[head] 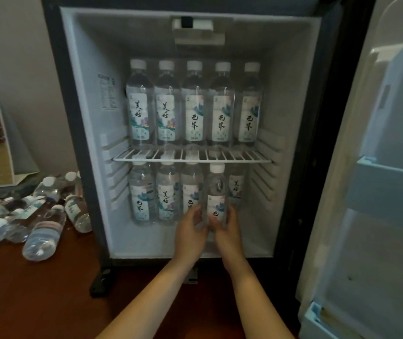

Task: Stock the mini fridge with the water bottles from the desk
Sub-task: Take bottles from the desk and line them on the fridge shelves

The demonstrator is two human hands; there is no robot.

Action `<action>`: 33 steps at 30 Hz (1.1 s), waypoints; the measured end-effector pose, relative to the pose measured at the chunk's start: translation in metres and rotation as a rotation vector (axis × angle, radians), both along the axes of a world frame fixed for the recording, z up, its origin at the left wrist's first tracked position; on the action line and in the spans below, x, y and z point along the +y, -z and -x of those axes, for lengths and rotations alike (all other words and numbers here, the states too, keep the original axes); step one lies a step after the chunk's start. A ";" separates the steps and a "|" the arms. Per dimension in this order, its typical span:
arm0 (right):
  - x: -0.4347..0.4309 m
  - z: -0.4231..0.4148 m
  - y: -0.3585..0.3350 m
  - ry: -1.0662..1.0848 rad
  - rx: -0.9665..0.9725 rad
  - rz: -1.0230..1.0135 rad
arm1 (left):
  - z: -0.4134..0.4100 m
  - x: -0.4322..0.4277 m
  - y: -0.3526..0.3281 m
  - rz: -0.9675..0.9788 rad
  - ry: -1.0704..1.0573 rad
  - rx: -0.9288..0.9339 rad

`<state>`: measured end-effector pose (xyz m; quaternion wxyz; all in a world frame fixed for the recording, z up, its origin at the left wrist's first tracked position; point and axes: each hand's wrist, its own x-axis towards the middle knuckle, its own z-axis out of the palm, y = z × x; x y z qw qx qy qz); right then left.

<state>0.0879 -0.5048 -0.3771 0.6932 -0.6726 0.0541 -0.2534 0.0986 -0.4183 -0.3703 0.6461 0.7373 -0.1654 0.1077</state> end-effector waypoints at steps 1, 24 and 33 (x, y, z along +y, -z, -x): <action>0.000 -0.005 0.000 0.011 0.018 0.022 | -0.004 -0.001 0.003 -0.027 -0.013 -0.018; 0.021 -0.025 -0.014 0.386 -0.003 0.023 | -0.013 0.017 0.014 -0.183 0.103 0.095; 0.114 0.009 -0.045 0.111 -0.091 -0.107 | 0.021 0.120 0.012 -0.206 -0.162 0.086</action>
